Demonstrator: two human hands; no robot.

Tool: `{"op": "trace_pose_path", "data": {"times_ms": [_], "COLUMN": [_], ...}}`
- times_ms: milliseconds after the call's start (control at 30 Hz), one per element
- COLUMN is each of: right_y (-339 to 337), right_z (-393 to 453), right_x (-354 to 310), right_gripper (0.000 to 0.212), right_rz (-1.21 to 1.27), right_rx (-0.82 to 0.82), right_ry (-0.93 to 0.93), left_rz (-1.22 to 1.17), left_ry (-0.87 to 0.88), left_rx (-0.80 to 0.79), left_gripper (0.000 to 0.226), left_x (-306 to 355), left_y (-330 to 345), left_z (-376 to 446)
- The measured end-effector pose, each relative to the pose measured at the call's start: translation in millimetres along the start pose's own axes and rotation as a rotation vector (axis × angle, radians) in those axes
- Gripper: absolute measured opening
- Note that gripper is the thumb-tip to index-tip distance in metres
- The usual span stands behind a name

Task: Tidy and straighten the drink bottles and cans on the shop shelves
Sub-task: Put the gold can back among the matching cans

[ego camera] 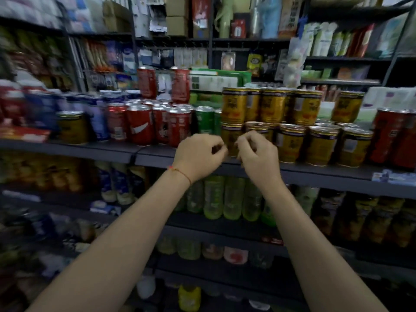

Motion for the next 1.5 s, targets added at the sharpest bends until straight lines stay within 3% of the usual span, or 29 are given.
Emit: {"op": "trace_pose_path", "data": {"times_ms": [233, 333, 467, 600, 733, 833, 900, 1000, 1133, 1233, 1333, 1400, 1500], "right_y": [259.2, 354.1, 444.8, 505.0, 511.9, 510.5, 512.1, 510.9, 514.2, 531.1, 566.5, 585.3, 594.4], "right_z": [-51.4, -67.1, -58.6, -28.5, 10.6, 35.1, 41.0, 41.6, 31.3, 15.7, -2.8, -16.9, -39.7], "right_x": [-19.4, -39.1, -73.2, -100.1, -112.3, -75.2, -50.4, -49.7, -61.7, -74.3, -86.1, -94.6, -95.7], "right_gripper": [0.023, 0.020, 0.017, 0.005, 0.052, 0.085, 0.094, 0.089, 0.087, 0.049, 0.034, 0.041, 0.045], "right_rz": [-0.047, -0.035, -0.046, 0.002, -0.488, -0.602, -0.576, -0.480, -0.099, 0.352, 0.775, 0.826, 0.754], "right_rx": [-0.335, -0.404, -0.412, -0.297, 0.185, 0.313, 0.337, 0.424, 0.428, 0.411, 0.360, 0.306, 0.335], "right_ry": [0.321, 0.392, 0.355, 0.222, -0.011, 0.216, 0.341, 0.267, 0.249, 0.367, 0.572, 0.660, 0.733], "left_rz": [-0.131, -0.188, -0.285, -0.280, -0.266, -0.184, -0.142, -0.106, -0.154, -0.429, -1.102, -1.491, -1.709], "left_ry": [-0.236, -0.338, -0.464, -0.474, -0.442, -0.346, -0.255, -0.154, -0.102, -0.128, -0.325, -0.438, -0.502], "left_rx": [-0.403, -0.413, -0.319, -0.118, 0.031, 0.059, 0.026, -0.006, 0.060, 0.082, -0.162, -0.383, -0.519], "left_gripper": [0.022, 0.017, 0.032, 0.042, 0.044, 0.044, 0.046, 0.049, 0.045, 0.035, 0.031, 0.039, 0.047], "left_x": [-244.5, -346.1, -440.8, -511.7, -567.0, -583.1, -583.6, -583.4, -585.6, -581.2, -569.1, -549.6, -533.8], "left_y": [-18.4, -41.6, -82.2, -124.6, -143.6, -138.4, -127.0, -114.3, -118.3, -131.2, -119.3, -104.2, -90.1], "left_z": [-117.4, -168.9, -198.2, -196.2, -176.4, -151.6, -137.2, -126.4, -123.4, -126.8, -137.8, -153.0, -171.9]}}
Point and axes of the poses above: each hand's wrist, its own z-axis towards the middle knuckle, its own y-axis out of the palm, x = y × z, the point moved 9 cm from there along z, towards the middle knuckle, and after that the axes turned 13 degrees about z, right-handed, at the moved point
